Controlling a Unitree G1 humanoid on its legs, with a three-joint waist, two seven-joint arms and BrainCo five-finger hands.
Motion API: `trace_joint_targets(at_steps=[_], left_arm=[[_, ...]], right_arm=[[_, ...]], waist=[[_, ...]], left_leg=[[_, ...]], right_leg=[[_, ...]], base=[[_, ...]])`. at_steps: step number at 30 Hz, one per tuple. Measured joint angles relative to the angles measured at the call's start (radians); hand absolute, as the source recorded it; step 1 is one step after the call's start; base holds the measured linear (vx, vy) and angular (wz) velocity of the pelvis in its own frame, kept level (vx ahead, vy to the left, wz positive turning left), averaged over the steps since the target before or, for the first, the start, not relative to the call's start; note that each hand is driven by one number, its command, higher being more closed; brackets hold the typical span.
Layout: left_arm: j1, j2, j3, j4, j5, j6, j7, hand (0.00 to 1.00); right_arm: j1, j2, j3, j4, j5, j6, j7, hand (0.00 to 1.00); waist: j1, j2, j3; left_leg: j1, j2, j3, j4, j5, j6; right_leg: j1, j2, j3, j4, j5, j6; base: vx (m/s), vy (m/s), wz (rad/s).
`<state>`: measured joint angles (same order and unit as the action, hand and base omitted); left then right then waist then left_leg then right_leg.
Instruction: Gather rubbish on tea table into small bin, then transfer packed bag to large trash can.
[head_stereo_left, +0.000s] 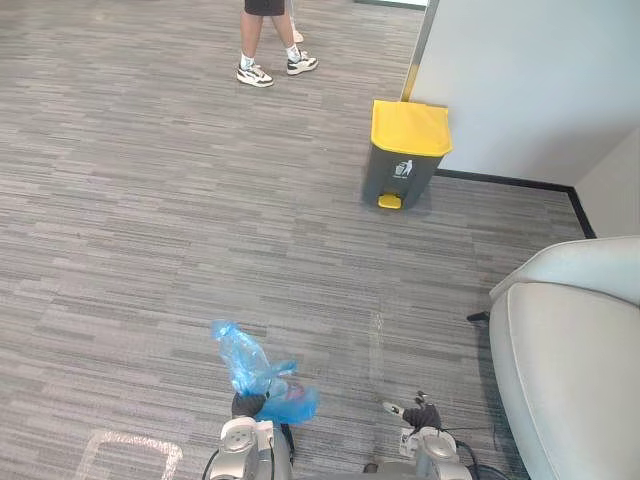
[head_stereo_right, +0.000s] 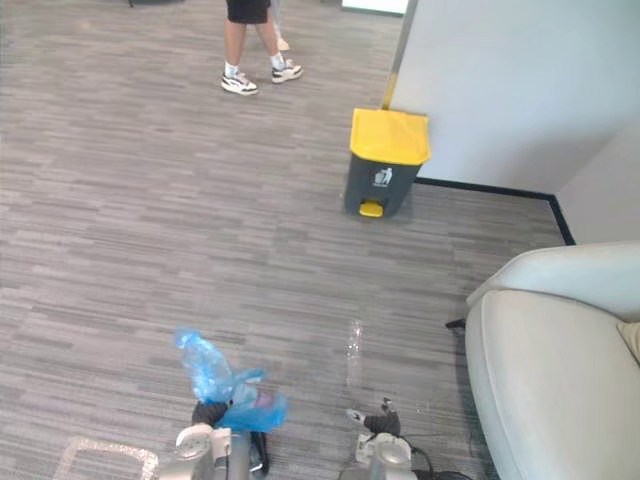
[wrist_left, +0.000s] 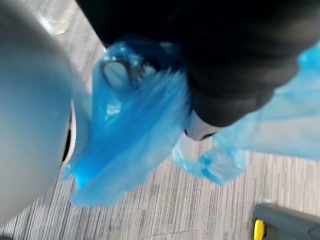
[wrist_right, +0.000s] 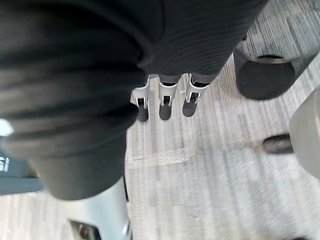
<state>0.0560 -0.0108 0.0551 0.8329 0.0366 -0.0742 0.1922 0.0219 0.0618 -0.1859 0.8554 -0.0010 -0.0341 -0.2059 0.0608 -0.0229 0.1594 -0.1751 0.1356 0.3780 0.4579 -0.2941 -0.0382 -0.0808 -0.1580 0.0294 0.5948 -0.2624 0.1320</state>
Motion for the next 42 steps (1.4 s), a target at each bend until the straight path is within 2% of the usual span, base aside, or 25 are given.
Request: trace_joint_targets(at_steps=[2,3,5,7,9,10,11,12,15,16,17,18,20,22,25,26,27,30,32,33,35,36,37,39,42], left_arm=[[0.009,0.016,-0.027,0.001,-0.001,0.001,0.001,1.0],[0.012,0.023,-0.036,0.002,-0.002,0.005,0.001,1.0],[0.012,0.027,-0.036,0.003,-0.002,0.007,0.001,1.0],[0.007,0.027,-0.035,0.007,-0.002,0.007,0.001,1.0],[-0.009,0.038,-0.036,0.034,-0.002,0.006,0.001,1.0],[-0.015,0.054,-0.034,0.061,-0.002,0.005,0.001,1.0],[-0.03,0.043,-0.035,0.09,-0.001,0.01,0.001,1.0],[-0.034,0.041,-0.031,0.094,-0.001,0.01,0.0,1.0],[-0.055,0.023,-0.03,0.095,0.001,0.009,0.0,1.0],[-0.055,0.013,-0.027,0.091,0.001,0.009,-0.002,1.0],[-0.054,-0.01,0.005,0.076,0.002,0.007,-0.002,1.0],[-0.041,-0.021,0.008,0.064,0.002,0.007,-0.005,1.0],[-0.034,-0.027,0.009,0.05,0.001,0.009,-0.015,1.0],[-0.015,-0.027,0.007,0.022,0.001,0.013,-0.022,1.0],[-0.015,-0.03,0.026,0.001,0.001,0.013,-0.022,1.0],[-0.013,-0.036,0.034,0.001,0.001,0.012,-0.022,1.0],[-0.006,-0.044,0.032,0.006,0.001,0.012,-0.023,1.0],[-0.019,-0.015,0.045,0.014,0.0,0.011,-0.02,1.0],[-0.011,-0.015,0.046,0.019,-0.001,0.011,-0.02,1.0],[-0.01,-0.012,0.045,0.02,-0.001,0.012,-0.02,1.0],[0.015,0.002,0.036,0.021,-0.001,0.012,-0.02,1.0],[0.017,0.009,0.026,0.022,-0.001,0.013,-0.019,1.0],[0.017,0.019,0.005,0.025,-0.001,0.015,-0.019,1.0],[0.014,0.021,0.003,0.025,-0.001,0.015,-0.019,1.0],[0.013,0.019,0.003,0.047,-0.001,0.015,-0.019,1.0]], right_arm=[[0.019,0.0,0.004,-0.015,-0.001,0.0,0.0,0.0],[0.03,-0.001,0.002,-0.014,-0.001,0.006,0.0,0.0],[0.026,-0.001,0.002,-0.017,-0.002,0.006,0.0,0.0],[0.014,-0.003,-0.003,-0.011,-0.002,0.005,0.0,0.0],[-0.005,-0.006,-0.003,0.002,-0.01,0.005,0.0,0.0],[-0.011,-0.014,-0.001,0.027,-0.024,0.004,0.001,0.0],[-0.032,-0.035,-0.002,0.043,-0.035,0.004,0.003,0.0],[-0.062,-0.054,-0.009,0.063,-0.04,0.004,0.003,0.0],[-0.047,-0.063,-0.046,0.07,-0.04,0.01,0.003,0.0],[-0.034,-0.062,-0.04,0.069,-0.04,0.012,0.004,0.0],[-0.019,-0.055,-0.02,0.062,-0.039,0.012,0.006,0.0],[-0.02,-0.047,-0.001,0.061,-0.038,0.011,0.007,0.0],[-0.033,-0.026,0.004,0.061,-0.037,0.009,0.007,0.0],[-0.034,-0.007,0.004,0.06,-0.036,0.009,0.007,0.0],[-0.009,-0.002,0.001,0.059,-0.036,0.018,0.004,0.0],[-0.004,-0.004,0.001,0.058,-0.036,0.018,0.002,0.0],[-0.005,-0.021,-0.002,0.057,-0.036,0.017,-0.001,0.0],[-0.003,-0.001,0.001,0.06,-0.038,0.021,0.001,0.0],[-0.006,0.0,-0.005,0.055,-0.039,0.02,0.0,0.0],[-0.006,0.0,-0.004,0.055,-0.041,0.021,0.001,0.0],[-0.002,0.0,0.004,0.05,-0.047,0.02,0.005,0.0],[0.004,0.0,0.005,0.046,-0.052,0.02,0.008,0.0],[0.019,-0.001,0.003,0.019,-0.069,0.015,0.009,0.0],[0.018,-0.001,0.004,0.015,-0.077,0.015,0.01,0.0],[0.009,-0.006,0.003,0.015,-0.077,0.012,0.01,0.0]], waist=[[-0.011,-0.002,-0.001],[-0.015,-0.005,0.001],[-0.024,-0.012,-0.002],[-0.034,-0.015,-0.004],[-0.05,-0.016,-0.004],[-0.066,-0.03,-0.011],[-0.063,0.014,-0.007],[-0.054,0.031,-0.005],[-0.067,0.044,-0.004],[-0.071,0.046,-0.003],[-0.066,0.049,0.0],[-0.058,0.051,0.0],[-0.05,0.051,0.004],[-0.036,0.045,0.006],[-0.016,0.038,0.016],[-0.014,0.037,0.016],[-0.011,0.067,0.008],[0.0,0.009,-0.017],[0.002,0.01,-0.017],[0.005,0.008,-0.014],[0.002,0.009,-0.015],[-0.005,0.007,-0.016],[-0.017,0.005,-0.013],[-0.02,-0.006,-0.009],[-0.027,-0.003,-0.002]], left_leg=[[0.054,-0.013,0.012,-0.015,-0.03,0.004],[0.095,-0.018,0.015,-0.03,-0.05,-0.003],[0.148,-0.02,0.016,-0.062,-0.066,-0.011],[0.22,-0.012,0.021,-0.108,-0.062,-0.016],[0.274,-0.007,0.014,-0.148,-0.061,-0.027],[0.318,-0.024,-0.024,-0.171,-0.068,-0.056],[0.331,0.006,-0.063,-0.18,-0.069,-0.06],[0.326,0.011,-0.112,-0.179,-0.025,-0.052],[0.347,0.026,-0.184,-0.107,0.081,-0.061],[0.316,0.047,-0.204,0.01,0.119,-0.064],[0.222,0.093,-0.225,0.251,0.206,-0.063],[0.134,0.132,-0.221,0.446,0.188,-0.047],[0.01,0.166,-0.211,0.599,0.132,-0.037],[-0.075,0.166,-0.182,0.562,0.071,-0.024],[-0.113,0.111,-0.172,0.27,0.038,-0.019],[-0.112,0.094,-0.174,0.173,0.051,-0.024],[-0.101,0.075,-0.202,0.004,0.149,-0.048],[-0.069,0.002,-0.143,-0.016,0.095,-0.028],[-0.045,-0.008,-0.108,0.006,0.044,-0.016],[-0.008,-0.01,-0.077,-0.004,0.024,-0.012],[0.089,-0.019,-0.023,-0.034,-0.005,0.002],[0.113,-0.023,-0.016,-0.035,-0.015,0.008],[0.147,-0.025,-0.01,-0.035,-0.038,0.012],[0.192,-0.021,-0.016,-0.05,-0.056,0.005],[0.295,0.011,-0.021,-0.122,-0.058,-0.004]], right_leg=[[-0.103,-0.023,-0.008,0.228,0.059,0.03],[-0.167,-0.039,-0.051,0.326,0.041,-0.003],[-0.234,-0.042,-0.125,0.339,0.007,-0.046],[-0.303,-0.019,-0.221,0.224,-0.019,-0.08],[-0.35,0.032,-0.251,0.021,0.033,-0.111],[-0.34,0.067,-0.24,-0.151,0.224,-0.198],[-0.313,0.092,-0.262,-0.15,0.212,-0.213],[-0.311,0.103,-0.262,-0.132,0.18,-0.227],[-0.219,0.096,-0.308,-0.124,0.102,-0.223],[-0.161,0.106,-0.325,-0.158,0.093,-0.221],[-0.077,0.124,-0.331,-0.224,0.093,-0.222],[-0.021,0.143,-0.321,-0.273,0.083,-0.237],[0.047,0.163,-0.29,-0.334,0.072,-0.237],[0.093,0.156,-0.248,-0.361,0.059,-0.217],[0.152,0.114,-0.199,-0.353,0.021,-0.162],[0.155,0.103,-0.186,-0.345,0.007,-0.145],[0.151,0.109,-0.156,-0.319,-0.026,-0.101],[0.153,0.047,-0.066,-0.347,-0.026,-0.088],[0.149,0.028,-0.028,-0.303,-0.023,-0.082],[0.127,0.017,-0.01,-0.232,-0.022,-0.074],[0.0,-0.01,0.0,0.081,0.026,0.022],[-0.044,-0.024,-0.002,0.181,0.053,0.047],[-0.107,-0.045,-0.032,0.313,0.05,0.036],[-0.172,-0.055,-0.103,0.38,0.01,-0.025],[-0.259,-0.025,-0.24,0.223,-0.036,-0.086]], base=[[0.31,0.114,-0.26],[0.36,0.043,-0.1],[0.4,-0.014,-0.03],[0.48,-0.089,0.12],[0.61,-0.165,0.3],[0.61,-0.154,0.19],[0.56,-0.108,0.05],[0.63,-0.141,-0.05],[0.47,-0.16,0.39],[0.49,-0.177,0.42],[0.43,-0.102,0.1],[0.33,-0.019,-0.17],[0.23,0.032,-0.46],[0.31,0.13,-0.57],[0.32,0.239,-0.43],[0.3,0.305,-0.42],[0.29,0.306,-0.42],[0.3,0.259,-0.26],[0.3,0.235,-0.42],[0.29,0.178,-0.69],[0.32,0.137,-0.71],[0.32,0.061,-0.24],[0.34,0.005,0.02],[0.34,-0.046,0.09],[0.39,-0.167,0.13]])
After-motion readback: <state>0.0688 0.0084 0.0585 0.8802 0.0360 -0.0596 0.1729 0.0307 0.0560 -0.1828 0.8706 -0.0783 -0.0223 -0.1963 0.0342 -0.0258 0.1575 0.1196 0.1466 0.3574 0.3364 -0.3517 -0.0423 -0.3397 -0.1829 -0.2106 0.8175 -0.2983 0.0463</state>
